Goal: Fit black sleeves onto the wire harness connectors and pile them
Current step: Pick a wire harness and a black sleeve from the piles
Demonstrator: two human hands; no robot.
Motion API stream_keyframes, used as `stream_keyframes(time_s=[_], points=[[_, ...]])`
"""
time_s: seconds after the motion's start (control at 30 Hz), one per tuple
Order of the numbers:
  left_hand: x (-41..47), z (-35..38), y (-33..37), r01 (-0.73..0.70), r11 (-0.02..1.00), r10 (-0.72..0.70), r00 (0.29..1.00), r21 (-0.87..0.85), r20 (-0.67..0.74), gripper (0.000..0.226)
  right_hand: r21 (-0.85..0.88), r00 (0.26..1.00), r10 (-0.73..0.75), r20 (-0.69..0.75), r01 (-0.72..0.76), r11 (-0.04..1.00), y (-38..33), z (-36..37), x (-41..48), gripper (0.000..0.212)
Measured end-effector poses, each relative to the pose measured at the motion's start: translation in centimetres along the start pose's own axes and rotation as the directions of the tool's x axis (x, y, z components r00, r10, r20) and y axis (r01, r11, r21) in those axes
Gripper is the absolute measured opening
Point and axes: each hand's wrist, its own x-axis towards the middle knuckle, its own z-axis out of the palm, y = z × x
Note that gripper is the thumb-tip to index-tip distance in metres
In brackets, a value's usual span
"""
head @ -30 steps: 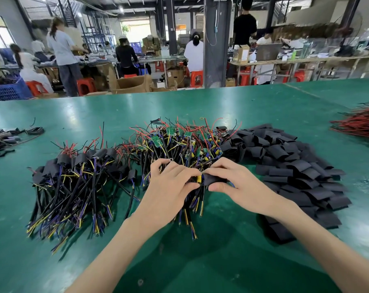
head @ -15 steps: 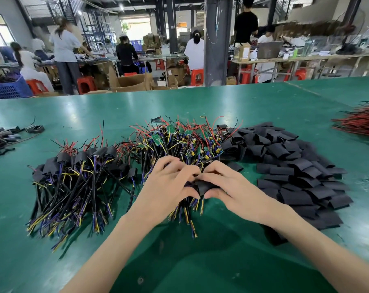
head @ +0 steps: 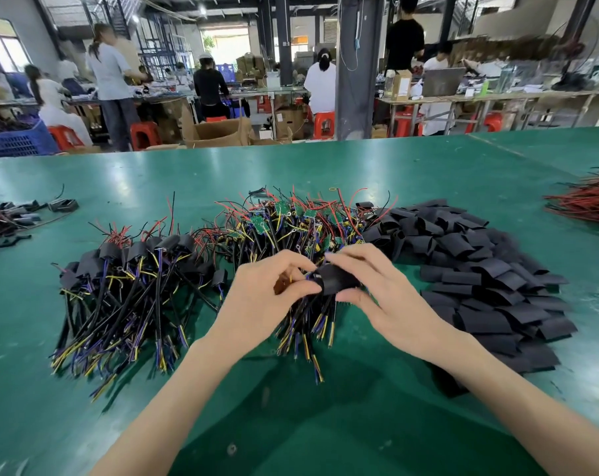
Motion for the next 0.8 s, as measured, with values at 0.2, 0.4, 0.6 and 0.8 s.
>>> stream_keyframes(time_s=[0.2, 0.4, 0.6, 0.8], points=[[1.3, -4.4, -2.3, 0.078, 0.991, -0.002, 0.832, 0.113, -0.555, 0.036, -0.244, 0.986, 0.134, -0.097, -0.154, 0.957, 2.0, -0.3, 0.0, 0.063], [0.7, -9.1, -8.6, 0.543, 0.575, -0.094, 0.787, 0.613, -0.609, 0.021, -0.421, 0.941, 0.335, -0.051, -0.324, 0.847, 4.1, 0.1, -0.4, 0.060], [0.2, -8.5, -9.3, 0.714, 0.414, -0.306, 0.693, 0.564, -0.653, 0.033, -0.451, 0.910, 0.415, -0.002, -0.371, 0.812, 5.0, 0.3, -0.6, 0.056], [0.9, -6.6, -7.5, 0.502, 0.604, -0.035, 0.792, 0.619, -0.609, 0.028, -0.492, 0.901, 0.433, -0.019, -0.385, 0.781, 5.6, 0.3, -0.5, 0.054]])
